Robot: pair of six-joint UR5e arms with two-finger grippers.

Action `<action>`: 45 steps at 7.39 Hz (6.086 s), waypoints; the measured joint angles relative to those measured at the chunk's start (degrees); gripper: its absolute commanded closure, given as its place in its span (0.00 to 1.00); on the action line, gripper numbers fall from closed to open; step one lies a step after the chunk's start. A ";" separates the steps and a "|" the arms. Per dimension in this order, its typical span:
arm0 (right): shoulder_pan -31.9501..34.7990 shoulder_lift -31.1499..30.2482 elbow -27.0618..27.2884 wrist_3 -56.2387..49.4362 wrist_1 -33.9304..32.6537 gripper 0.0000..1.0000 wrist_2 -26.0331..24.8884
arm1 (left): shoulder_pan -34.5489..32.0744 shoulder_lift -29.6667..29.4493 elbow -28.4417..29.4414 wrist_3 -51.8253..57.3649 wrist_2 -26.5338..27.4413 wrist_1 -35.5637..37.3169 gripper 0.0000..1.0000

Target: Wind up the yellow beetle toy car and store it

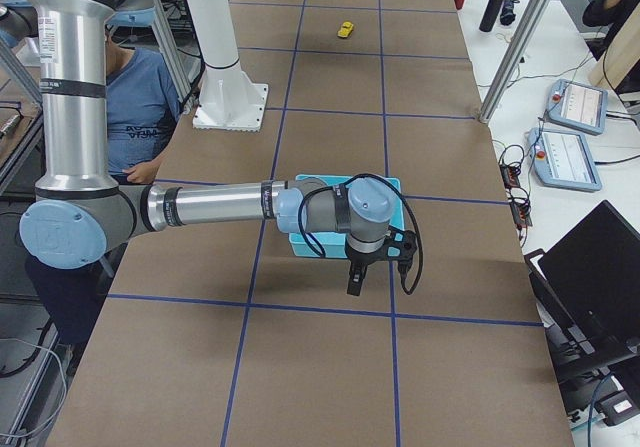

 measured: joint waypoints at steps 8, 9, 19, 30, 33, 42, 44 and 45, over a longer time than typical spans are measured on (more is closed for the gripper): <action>-0.03 -0.12 -0.05 -0.47 0.06 0.00 0.12 | 28.60 0.98 -13.40 27.09 20.83 2.54 0.00; -0.02 -0.13 0.06 -0.47 0.07 0.00 0.16 | 30.46 1.68 -13.42 31.17 23.46 2.69 0.00; 0.70 -5.76 4.97 -4.66 0.12 0.00 -3.86 | 42.96 2.44 -7.92 40.34 38.56 2.22 0.00; 1.26 -6.37 3.53 -8.03 -0.15 0.00 -3.10 | 42.97 1.99 -2.92 43.68 40.44 -4.36 0.02; 1.38 -6.52 3.50 -8.09 -0.19 0.00 -3.13 | 42.91 2.29 -2.38 44.83 40.38 -5.65 0.09; 1.94 -6.67 3.68 -8.12 -0.06 0.00 -3.13 | 41.67 2.24 -3.19 43.49 40.33 -6.86 1.00; 2.01 -6.88 3.70 -8.12 -0.10 0.00 -3.13 | 38.11 1.54 -3.79 38.09 39.89 -6.24 1.00; 2.13 -7.08 3.69 -8.12 -0.13 0.00 -3.12 | 36.84 0.79 -4.11 34.44 39.01 -5.94 1.00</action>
